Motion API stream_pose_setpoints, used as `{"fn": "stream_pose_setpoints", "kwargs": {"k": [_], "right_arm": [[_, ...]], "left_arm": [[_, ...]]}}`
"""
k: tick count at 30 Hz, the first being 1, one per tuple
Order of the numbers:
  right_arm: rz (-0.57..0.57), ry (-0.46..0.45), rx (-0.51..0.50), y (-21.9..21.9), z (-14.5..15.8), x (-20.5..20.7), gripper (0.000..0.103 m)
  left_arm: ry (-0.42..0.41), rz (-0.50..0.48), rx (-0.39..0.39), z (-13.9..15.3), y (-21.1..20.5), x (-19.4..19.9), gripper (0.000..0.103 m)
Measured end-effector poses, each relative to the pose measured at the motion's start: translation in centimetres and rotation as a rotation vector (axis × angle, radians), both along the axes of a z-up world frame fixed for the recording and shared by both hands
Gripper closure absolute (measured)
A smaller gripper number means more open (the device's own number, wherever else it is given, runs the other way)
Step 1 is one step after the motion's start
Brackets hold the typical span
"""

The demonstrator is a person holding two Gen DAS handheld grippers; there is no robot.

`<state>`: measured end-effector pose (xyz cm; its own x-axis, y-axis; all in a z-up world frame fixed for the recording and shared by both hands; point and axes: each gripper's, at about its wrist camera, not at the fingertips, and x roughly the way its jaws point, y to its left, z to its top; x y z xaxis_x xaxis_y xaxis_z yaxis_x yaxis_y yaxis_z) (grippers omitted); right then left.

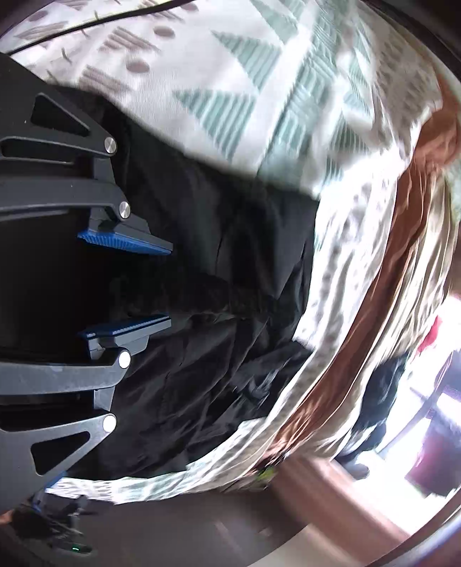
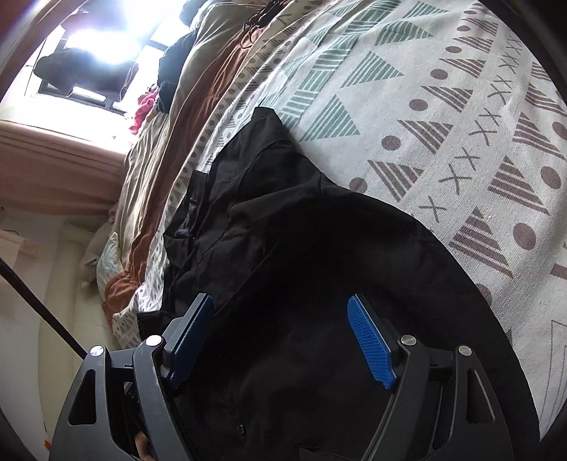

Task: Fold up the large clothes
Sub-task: 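Grasp the folded sleeve fabric with the left gripper and smooth it flat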

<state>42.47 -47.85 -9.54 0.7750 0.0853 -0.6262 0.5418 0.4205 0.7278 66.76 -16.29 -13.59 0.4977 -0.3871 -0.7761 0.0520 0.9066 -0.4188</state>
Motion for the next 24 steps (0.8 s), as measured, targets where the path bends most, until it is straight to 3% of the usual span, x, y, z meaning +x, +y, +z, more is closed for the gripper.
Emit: {"fn": "stream_pose_setpoints", "kwargs": {"k": [5,9,10,12,13,19,20,22,24], "right_arm": [[-0.007,0.001,-0.001,-0.1,0.1,-0.1,0.026],[-0.002,-0.005,0.017,-0.1,0.0,-0.3,0.026],[-0.003,-0.006,0.021,-0.1,-0.1,-0.3,0.026],[-0.006,-0.005,0.027,-0.1,-0.2,-0.4,0.026],[-0.008,-0.004,0.029,-0.2,-0.3,-0.4,0.026],[-0.017,-0.008,0.051,-0.4,-0.7,-0.7,0.026],[-0.018,-0.008,0.051,-0.4,-0.7,-0.7,0.026],[-0.019,-0.009,0.053,-0.4,-0.8,-0.7,0.026],[-0.020,-0.008,0.052,-0.3,-0.8,-0.6,0.026]], "left_arm": [[0.012,0.054,-0.049,0.6,2.5,-0.2,0.067],[0.017,0.035,-0.054,1.2,2.6,-0.5,0.066],[0.025,0.025,-0.045,1.2,2.3,-0.5,0.062],[0.039,0.017,-0.027,1.0,2.1,-0.4,0.038],[0.043,0.018,-0.018,0.8,2.0,-0.4,0.033],[0.038,-0.014,0.012,-0.7,1.0,0.4,0.030],[0.014,-0.029,0.043,-0.6,0.6,0.5,0.033],[-0.021,-0.049,0.086,-0.3,0.0,0.5,0.058],[-0.025,-0.066,0.123,-0.3,-0.5,0.6,0.090]]}}
